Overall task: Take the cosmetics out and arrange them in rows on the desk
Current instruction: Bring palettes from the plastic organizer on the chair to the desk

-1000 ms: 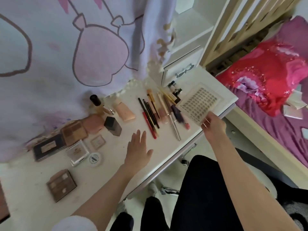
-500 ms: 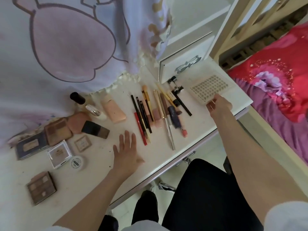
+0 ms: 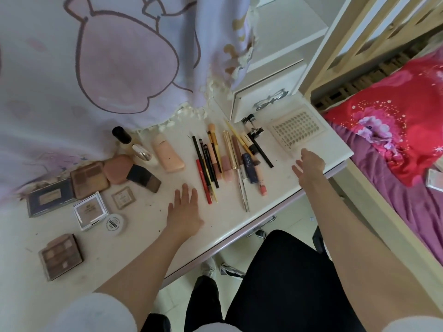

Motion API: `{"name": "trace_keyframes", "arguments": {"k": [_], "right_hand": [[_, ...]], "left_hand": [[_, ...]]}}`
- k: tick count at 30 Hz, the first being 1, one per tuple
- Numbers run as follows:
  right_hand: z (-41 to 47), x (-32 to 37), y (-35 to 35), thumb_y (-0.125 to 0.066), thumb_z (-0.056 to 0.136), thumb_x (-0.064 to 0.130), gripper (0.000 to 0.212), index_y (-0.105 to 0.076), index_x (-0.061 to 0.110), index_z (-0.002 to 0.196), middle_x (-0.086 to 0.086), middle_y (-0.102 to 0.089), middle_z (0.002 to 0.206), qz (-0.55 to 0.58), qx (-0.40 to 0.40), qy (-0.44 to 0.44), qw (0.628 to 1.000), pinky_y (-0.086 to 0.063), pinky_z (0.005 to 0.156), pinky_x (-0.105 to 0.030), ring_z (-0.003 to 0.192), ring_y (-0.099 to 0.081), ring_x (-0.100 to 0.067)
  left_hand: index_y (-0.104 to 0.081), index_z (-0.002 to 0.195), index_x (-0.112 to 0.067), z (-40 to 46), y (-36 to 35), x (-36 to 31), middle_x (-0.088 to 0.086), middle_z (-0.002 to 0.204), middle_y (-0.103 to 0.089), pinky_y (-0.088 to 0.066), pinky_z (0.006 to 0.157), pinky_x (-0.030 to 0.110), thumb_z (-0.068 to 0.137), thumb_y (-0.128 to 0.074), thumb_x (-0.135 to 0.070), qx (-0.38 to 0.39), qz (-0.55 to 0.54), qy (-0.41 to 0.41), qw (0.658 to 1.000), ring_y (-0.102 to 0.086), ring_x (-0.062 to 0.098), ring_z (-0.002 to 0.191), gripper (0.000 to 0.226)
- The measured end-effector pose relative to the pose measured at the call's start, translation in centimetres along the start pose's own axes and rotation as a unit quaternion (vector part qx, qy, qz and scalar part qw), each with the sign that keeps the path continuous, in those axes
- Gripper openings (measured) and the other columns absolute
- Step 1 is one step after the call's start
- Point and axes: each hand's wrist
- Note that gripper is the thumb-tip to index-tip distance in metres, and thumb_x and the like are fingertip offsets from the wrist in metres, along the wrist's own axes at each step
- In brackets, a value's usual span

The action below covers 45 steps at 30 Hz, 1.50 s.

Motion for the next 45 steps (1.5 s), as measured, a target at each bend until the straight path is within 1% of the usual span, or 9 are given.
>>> {"name": "trace_keyframes", "arguments": {"k": [3,6,9,13,16,19,31,36,45], "right_hand": [[-4.6,-1.9,-0.4,-0.049,0.094,0.021,0.05,-0.037,0.007,0.141,-0.005,-0.053,0.121,-0.081,0.016,0.051,0.995,-0.042,0.104,-0.04,0.117,-0.05,-0.022],[-9.6,-3.1,-1.9,-0.049,0.095,0.03,0.051,-0.037,0.012,0.141,-0.004,-0.047,0.138,-0.242,0.072,0.178,0.951,-0.04,0.102,-0.035,0.121,-0.048,-0.022],[-14.7,-3.1,-4.5,-0.053,0.094,0.026,0.047,-0.042,0.007,0.136,-0.012,-0.051,0.13,-0.337,0.141,0.326,0.872,-0.044,0.094,-0.035,0.114,-0.052,-0.024],[-22.4,-2.9,-9.7,-0.054,0.093,0.026,0.055,-0.035,0.007,0.142,-0.01,-0.038,0.146,-0.403,0.205,0.502,0.737,-0.027,0.113,-0.036,0.136,-0.033,-0.024],[-30.1,-4.3,-13.8,-0.052,0.094,0.028,0.056,-0.033,0.012,0.143,-0.005,-0.033,0.15,-0.396,0.267,0.577,0.663,-0.019,0.112,-0.027,0.139,-0.027,-0.02],[-37.9,-7.7,-17.6,-0.053,0.093,0.027,0.055,-0.033,0.015,0.144,-0.004,-0.03,0.151,-0.402,0.313,0.632,0.584,-0.025,0.114,-0.037,0.139,-0.027,-0.021],[-64.6,-31.1,-24.2,-0.037,0.09,0.048,0.061,-0.028,0.024,0.146,0.0,-0.026,0.153,-0.376,0.56,0.668,0.313,-0.014,0.117,-0.045,0.142,-0.021,-0.018],[-74.4,-42.0,-23.1,-0.039,0.092,0.044,0.059,-0.03,0.022,0.145,-0.001,-0.028,0.153,-0.336,0.666,0.642,0.178,-0.009,0.117,-0.041,0.142,-0.022,-0.017],[-89.6,-58.9,-16.9,-0.048,0.095,0.036,0.056,-0.029,0.021,0.145,0.001,-0.028,0.153,-0.251,0.782,0.568,-0.061,-0.007,0.119,-0.04,0.143,-0.018,-0.013]], "left_hand": [[0.002,0.148,-0.014,-1.7,0.4,-0.3,0.008,0.156,0.014,-0.006,0.116,0.044,0.096,-0.042,-0.033,-0.008,-0.054,-0.03,0.998,0.007,0.028,0.144,0.071],[0.003,0.149,-0.02,-5.0,0.5,0.8,0.005,0.156,0.016,-0.003,0.116,0.046,0.098,-0.036,-0.034,-0.073,-0.078,-0.061,0.992,0.01,0.026,0.143,0.066],[-0.001,0.148,-0.024,-8.9,2.1,3.6,0.002,0.156,0.014,-0.001,0.117,0.043,0.098,-0.033,-0.039,-0.201,-0.084,-0.092,0.972,0.01,0.022,0.144,0.061],[-0.02,0.146,-0.026,-14.5,5.3,9.6,0.007,0.155,-0.016,-0.016,0.115,0.047,0.092,-0.031,-0.047,-0.386,-0.113,-0.102,0.91,-0.012,0.031,0.143,0.058],[-0.028,0.143,-0.026,-19.1,5.7,15.4,0.006,0.153,-0.023,-0.015,0.114,0.048,0.089,-0.032,-0.05,-0.461,-0.114,-0.045,0.879,-0.012,0.027,0.143,0.059],[-0.024,0.145,-0.027,-24.6,3.8,21.3,0.003,0.155,-0.016,-0.003,0.112,0.045,0.091,-0.019,-0.058,-0.5,-0.099,0.04,0.859,-0.005,0.023,0.143,0.063],[-0.02,0.144,-0.03,-49.0,-15.4,39.4,0.002,0.155,-0.016,-0.004,0.113,0.047,0.09,-0.017,-0.058,-0.545,-0.174,0.38,0.727,0.001,0.022,0.143,0.06],[-0.024,0.145,-0.025,-58.4,-25.0,41.4,0.003,0.155,-0.018,0.0,0.113,0.044,0.088,-0.008,-0.065,-0.544,-0.212,0.527,0.617,0.002,0.019,0.142,0.071],[-0.017,0.146,-0.031,-71.3,-39.4,40.2,-0.003,0.156,-0.009,0.004,0.114,0.044,0.087,-0.019,-0.059,-0.489,-0.264,0.72,0.416,0.009,0.016,0.143,0.066]]}}
Point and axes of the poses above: each hand's wrist, its own z-axis towards the middle knuckle, its own y-axis out of the back of the hand, x = y × z
